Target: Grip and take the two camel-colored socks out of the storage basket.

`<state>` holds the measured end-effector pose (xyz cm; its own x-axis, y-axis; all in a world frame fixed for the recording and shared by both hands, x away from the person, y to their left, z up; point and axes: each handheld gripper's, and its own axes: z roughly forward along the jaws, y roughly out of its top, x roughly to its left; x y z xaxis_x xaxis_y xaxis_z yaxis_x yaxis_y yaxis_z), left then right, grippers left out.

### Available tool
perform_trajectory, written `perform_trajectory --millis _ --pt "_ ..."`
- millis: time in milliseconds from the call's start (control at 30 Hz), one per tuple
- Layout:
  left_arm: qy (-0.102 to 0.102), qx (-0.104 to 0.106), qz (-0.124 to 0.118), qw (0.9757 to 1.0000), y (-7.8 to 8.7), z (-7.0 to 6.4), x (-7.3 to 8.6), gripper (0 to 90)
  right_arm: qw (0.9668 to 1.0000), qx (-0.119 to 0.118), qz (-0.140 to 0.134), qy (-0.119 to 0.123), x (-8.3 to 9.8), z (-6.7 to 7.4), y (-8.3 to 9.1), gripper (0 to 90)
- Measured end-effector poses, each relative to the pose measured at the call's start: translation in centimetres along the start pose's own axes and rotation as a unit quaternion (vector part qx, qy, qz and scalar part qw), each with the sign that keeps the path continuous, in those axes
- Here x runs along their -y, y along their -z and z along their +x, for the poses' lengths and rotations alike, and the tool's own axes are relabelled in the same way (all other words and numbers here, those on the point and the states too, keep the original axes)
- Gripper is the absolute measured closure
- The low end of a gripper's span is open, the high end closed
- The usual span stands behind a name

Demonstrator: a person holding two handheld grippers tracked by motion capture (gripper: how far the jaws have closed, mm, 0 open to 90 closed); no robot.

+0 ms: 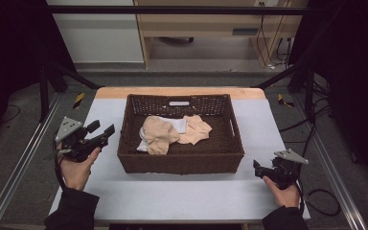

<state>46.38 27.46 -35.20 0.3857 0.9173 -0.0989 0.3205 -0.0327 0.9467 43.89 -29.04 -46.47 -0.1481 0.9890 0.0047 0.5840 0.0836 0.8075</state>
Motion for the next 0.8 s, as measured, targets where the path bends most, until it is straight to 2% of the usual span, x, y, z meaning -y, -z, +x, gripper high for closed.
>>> perform_trajectory --millis 167,433,800 --pt "0.000 0.012 0.009 0.9999 -1.3 -0.8 -0.7 38.8 1.0000 0.002 -0.001 0.004 0.0 0.1 0.0 4.5" --pt "-0.015 0.019 0.015 0.9996 -2.5 -2.1 -2.1 39.1 1.0000 0.003 -0.003 0.001 0.0 0.0 0.0 4.5" --pt "-0.035 0.028 0.026 0.9986 -5.5 -4.9 -3.6 42.0 1.0000 0.005 -0.007 -0.001 -0.1 0.0 0.0 4.5"
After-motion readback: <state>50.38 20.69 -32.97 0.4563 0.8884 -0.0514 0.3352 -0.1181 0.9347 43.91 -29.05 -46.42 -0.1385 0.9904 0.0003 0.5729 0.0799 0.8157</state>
